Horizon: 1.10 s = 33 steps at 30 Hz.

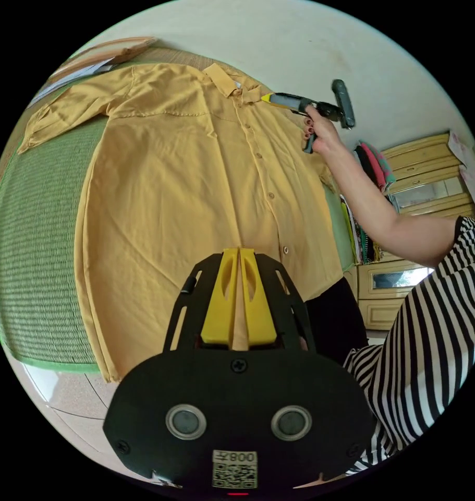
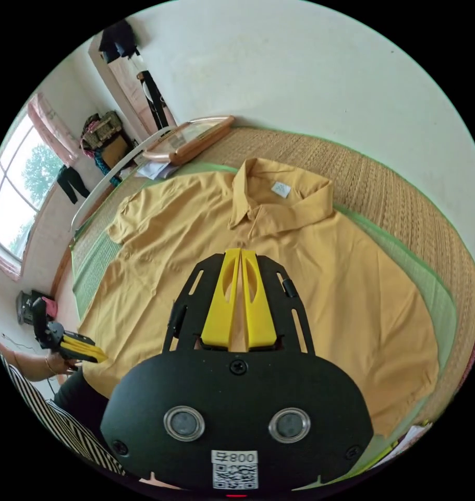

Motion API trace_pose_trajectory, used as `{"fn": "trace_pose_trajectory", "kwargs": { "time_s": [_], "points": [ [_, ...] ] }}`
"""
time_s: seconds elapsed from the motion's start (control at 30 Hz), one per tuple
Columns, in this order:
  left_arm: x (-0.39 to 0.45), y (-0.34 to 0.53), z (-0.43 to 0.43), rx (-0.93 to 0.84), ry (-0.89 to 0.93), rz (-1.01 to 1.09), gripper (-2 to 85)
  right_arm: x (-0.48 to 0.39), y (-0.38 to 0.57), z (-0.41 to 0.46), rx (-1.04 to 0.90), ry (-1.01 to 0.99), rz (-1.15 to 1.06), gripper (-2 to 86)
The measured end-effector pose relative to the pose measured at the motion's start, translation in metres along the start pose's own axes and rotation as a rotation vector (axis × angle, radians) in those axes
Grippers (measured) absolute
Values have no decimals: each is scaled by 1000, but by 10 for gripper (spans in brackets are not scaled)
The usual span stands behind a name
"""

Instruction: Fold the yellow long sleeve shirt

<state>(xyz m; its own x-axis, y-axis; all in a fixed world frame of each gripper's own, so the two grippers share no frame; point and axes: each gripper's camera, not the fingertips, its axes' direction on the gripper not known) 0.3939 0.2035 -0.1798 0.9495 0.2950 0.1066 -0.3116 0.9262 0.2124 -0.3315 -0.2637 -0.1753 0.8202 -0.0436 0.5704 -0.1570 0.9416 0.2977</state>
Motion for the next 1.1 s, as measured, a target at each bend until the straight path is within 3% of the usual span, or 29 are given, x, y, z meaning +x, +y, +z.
{"fn": "trace_pose_trajectory", "kwargs": {
  "time_s": [0.13,0.4,0.6,0.87,1.1],
  "points": [
    [27,-3,-17,-18,7,-18,3,-14,69,33,-154,77,-4,2],
    [105,-25,-65,-1,-16,68,8,-15,113,23,-71,-11,-16,3],
    [181,-75,-83,-16,102,289,42,50,235,-56,135,12,217,8],
    [342,-187,-60,-113,173,671,94,168,452,-123,353,200,684,64],
    [471,-267,-32,-178,156,860,107,194,496,-93,333,253,684,73]
  ]
}}
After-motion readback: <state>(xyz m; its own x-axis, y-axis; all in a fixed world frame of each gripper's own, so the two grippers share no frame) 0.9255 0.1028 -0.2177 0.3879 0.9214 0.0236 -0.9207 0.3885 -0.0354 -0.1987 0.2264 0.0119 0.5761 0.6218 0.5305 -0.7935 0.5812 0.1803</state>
